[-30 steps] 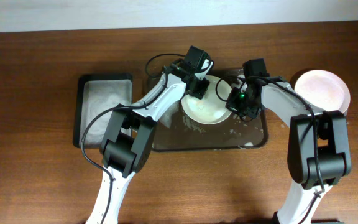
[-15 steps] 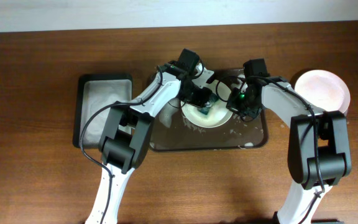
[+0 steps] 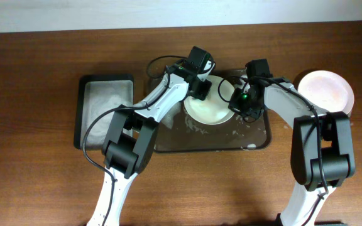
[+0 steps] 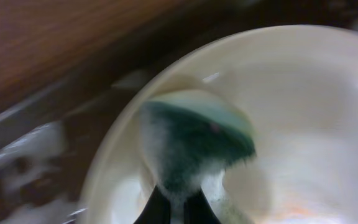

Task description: Clean dirty plates on tray and stack at the side

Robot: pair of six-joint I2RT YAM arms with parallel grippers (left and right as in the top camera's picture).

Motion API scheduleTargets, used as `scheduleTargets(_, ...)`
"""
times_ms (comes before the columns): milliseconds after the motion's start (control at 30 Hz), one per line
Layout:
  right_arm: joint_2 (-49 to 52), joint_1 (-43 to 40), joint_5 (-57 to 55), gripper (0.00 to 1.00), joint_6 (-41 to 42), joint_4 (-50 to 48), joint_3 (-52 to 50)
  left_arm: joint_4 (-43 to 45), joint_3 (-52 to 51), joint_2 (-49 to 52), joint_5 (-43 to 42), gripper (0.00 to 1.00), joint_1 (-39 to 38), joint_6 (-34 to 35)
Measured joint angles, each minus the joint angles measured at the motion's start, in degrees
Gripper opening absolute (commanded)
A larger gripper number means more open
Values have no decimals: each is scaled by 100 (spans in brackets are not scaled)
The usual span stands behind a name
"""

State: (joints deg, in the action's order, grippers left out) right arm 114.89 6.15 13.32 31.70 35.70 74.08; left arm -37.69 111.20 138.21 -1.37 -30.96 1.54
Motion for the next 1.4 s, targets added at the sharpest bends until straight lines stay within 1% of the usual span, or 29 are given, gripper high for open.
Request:
scheduleTargets(133, 0, 0, 0, 4, 2, 0, 0, -450, 50, -42, 487, 0, 0, 0)
scheduleTargets(267, 2, 24, 9, 4, -4, -20, 0, -1121, 133, -76, 573, 0, -17, 0)
scheduleTargets(333, 2, 48, 7, 4, -24, -13, 0, -1460, 144, -107, 372, 0, 2, -76)
scheduleTargets(400, 2, 48, 7, 4, -24, -13, 0, -1650, 153, -118, -92, 0, 66, -271)
scheduleTargets(467, 2, 48, 7, 4, -24, -11, 0, -1705, 144, -118, -730, 0, 173, -466)
scheduleTargets(533, 2, 48, 7, 4, -28, -11, 0, -1591, 81, -116, -1349, 0, 275, -592)
scheduleTargets(600, 2, 48, -2, 4, -28, 0, 0, -1276, 11, -96, -1777, 0, 302, -660)
scheduleTargets(733, -4, 31, -55, 4, -15, 22, 2, -442, -74, -9, -2197, 1, 249, -647)
scheduleTargets(867, -9, 4, -83, 4, -2, 26, 2, 131, -105, 61, -2262, 0, 192, -479)
scheduleTargets(933, -9, 4, -83, 4, 0, 26, 2, 332, -107, 79, -2037, 0, 149, -295)
scheduleTargets(1033, -9, 4, -81, 4, 2, 4, 2, 372, -105, 76, -1652, 1, 90, -9)
scheduleTargets(1133, -9, 4, -81, 4, 7, 0, 2, 341, -17, 63, -533, 1, -76, 267)
scheduleTargets(1233, -9, 4, -81, 4, 2, 0, 2, 146, 24, 52, 72, 0, -92, 354)
scheduleTargets(1300, -9, 4, -81, 4, 2, 0, 2, -138, 55, 22, 540, 0, -92, 391)
scheduleTargets(1400, -9, 4, -76, 4, 4, -20, 2, -560, 105, -11, 876, 0, -122, 409)
